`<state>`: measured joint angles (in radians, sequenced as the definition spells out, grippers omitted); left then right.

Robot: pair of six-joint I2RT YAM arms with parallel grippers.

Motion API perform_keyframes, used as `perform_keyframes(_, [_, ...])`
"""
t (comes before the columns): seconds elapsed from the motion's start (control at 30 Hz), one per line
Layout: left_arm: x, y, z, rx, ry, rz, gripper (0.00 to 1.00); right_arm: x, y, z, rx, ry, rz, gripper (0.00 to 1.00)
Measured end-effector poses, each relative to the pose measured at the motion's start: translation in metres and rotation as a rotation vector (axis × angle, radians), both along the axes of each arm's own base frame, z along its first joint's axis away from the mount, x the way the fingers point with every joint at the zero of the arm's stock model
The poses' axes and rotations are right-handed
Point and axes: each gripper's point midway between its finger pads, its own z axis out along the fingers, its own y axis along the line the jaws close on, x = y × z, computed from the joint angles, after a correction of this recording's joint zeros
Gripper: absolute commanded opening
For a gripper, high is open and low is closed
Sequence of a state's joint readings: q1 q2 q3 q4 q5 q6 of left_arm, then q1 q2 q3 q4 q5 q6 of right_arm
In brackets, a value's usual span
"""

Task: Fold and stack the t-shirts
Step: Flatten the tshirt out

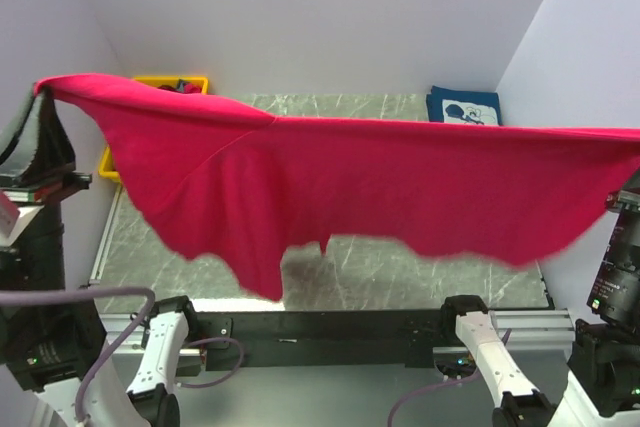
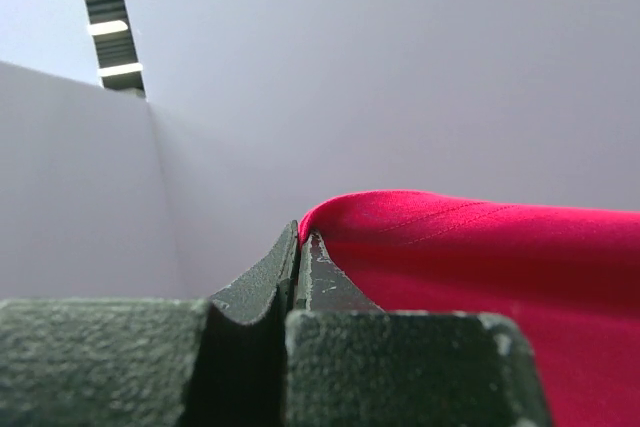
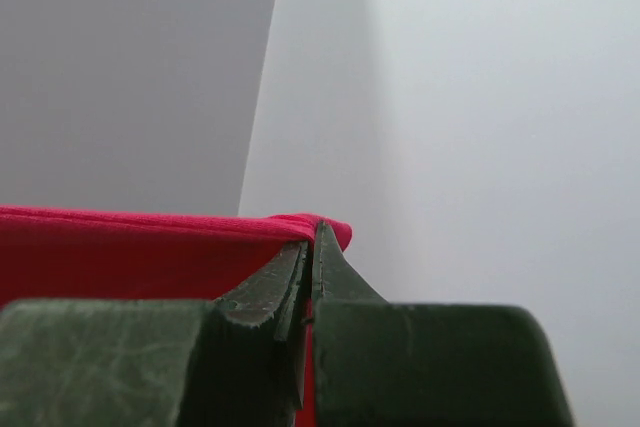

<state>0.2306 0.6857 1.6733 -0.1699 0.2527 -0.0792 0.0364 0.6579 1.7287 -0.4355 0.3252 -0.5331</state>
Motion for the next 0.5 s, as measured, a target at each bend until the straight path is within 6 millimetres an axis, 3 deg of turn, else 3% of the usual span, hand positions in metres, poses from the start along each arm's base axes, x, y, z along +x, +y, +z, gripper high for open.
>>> perform_keyframes(0.13, [-0.008,0.001,0.017,0.016,-0.033,0.024,0.0,0.011,0.001,0.002,-0.04,0.012,-0.012,0.0])
perform_keyframes(0.2, [0.001,0.002,0.016,0.036,-0.012,0.034,0.0,0.026,0.003,0.001,-0.058,0.033,-0.008,0.0])
perform_keyframes(0.27, [0.023,0.003,0.005,0.063,0.044,0.03,0.01,0.051,0.007,-0.006,-0.076,0.074,0.006,0.0])
perform_keyframes(0.37, [0.078,0.007,-0.043,0.102,0.201,0.005,0.01,0.101,0.016,-0.037,-0.101,0.188,0.049,0.0])
perform_keyframes(0.47, [0.141,0.014,-0.12,0.104,0.428,-0.041,0.01,0.161,0.029,-0.097,-0.126,0.372,0.116,0.0])
perform_keyframes(0.5, [0.16,0.017,-0.145,0.097,0.499,-0.056,0.01,0.182,0.033,-0.126,-0.129,0.451,0.142,0.0])
